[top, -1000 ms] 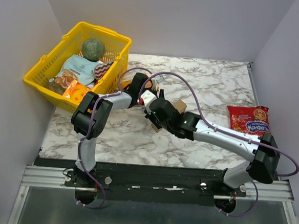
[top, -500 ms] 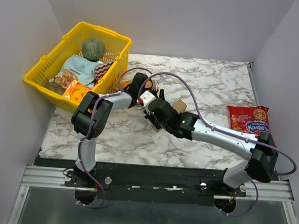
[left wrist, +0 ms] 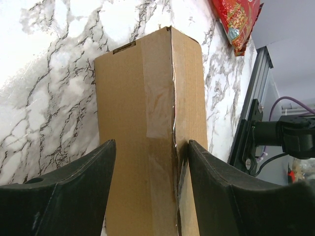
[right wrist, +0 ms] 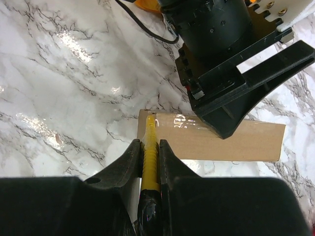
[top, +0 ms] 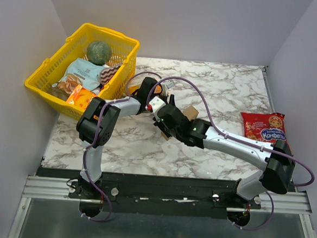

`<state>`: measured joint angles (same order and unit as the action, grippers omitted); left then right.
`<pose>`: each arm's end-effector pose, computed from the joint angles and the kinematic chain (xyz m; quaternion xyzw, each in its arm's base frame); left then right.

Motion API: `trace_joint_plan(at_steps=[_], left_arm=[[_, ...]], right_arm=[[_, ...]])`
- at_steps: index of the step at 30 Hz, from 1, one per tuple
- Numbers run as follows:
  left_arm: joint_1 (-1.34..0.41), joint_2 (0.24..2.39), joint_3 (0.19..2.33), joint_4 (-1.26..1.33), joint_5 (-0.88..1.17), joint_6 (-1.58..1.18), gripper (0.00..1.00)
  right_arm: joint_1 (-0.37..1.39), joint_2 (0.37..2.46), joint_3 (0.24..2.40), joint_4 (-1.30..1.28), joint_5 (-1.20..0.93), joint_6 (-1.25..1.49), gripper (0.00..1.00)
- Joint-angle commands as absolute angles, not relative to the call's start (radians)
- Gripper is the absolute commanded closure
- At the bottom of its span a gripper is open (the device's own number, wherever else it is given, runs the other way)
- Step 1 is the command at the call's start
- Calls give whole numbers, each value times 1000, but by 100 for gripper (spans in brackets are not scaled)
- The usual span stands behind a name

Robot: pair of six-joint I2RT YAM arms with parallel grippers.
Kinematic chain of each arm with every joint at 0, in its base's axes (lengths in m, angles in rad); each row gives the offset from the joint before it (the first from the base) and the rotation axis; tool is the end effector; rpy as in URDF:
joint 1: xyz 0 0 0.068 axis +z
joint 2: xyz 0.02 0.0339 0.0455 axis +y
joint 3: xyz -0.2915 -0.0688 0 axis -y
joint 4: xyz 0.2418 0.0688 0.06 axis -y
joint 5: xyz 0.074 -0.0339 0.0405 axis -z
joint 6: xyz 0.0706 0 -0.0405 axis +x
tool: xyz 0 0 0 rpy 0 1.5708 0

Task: Unpack the express box

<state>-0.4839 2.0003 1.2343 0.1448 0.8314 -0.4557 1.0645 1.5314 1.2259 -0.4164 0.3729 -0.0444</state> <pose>0.3795 -0.2584 0.1834 0.1961 0.8110 -0.5096 0.2103 0.1981 0.3042 0.2969 -0.4065 0.8015 0.0502 0.4356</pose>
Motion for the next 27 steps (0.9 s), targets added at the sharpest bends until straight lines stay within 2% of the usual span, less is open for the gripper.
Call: trace_joint_plan(at_steps=[1, 6, 27], left_arm=[[-488, 2089, 1198, 2, 655, -394, 36], [-477, 2097, 1197, -20, 626, -403, 40], [-468, 2108, 1200, -23, 615, -367, 41]], right_arm=[[1058, 1517, 1224, -463, 386, -26, 100], [1058, 1502, 1215, -488, 377, -21, 100], [1048, 1416, 1157, -554, 339, -9, 100]])
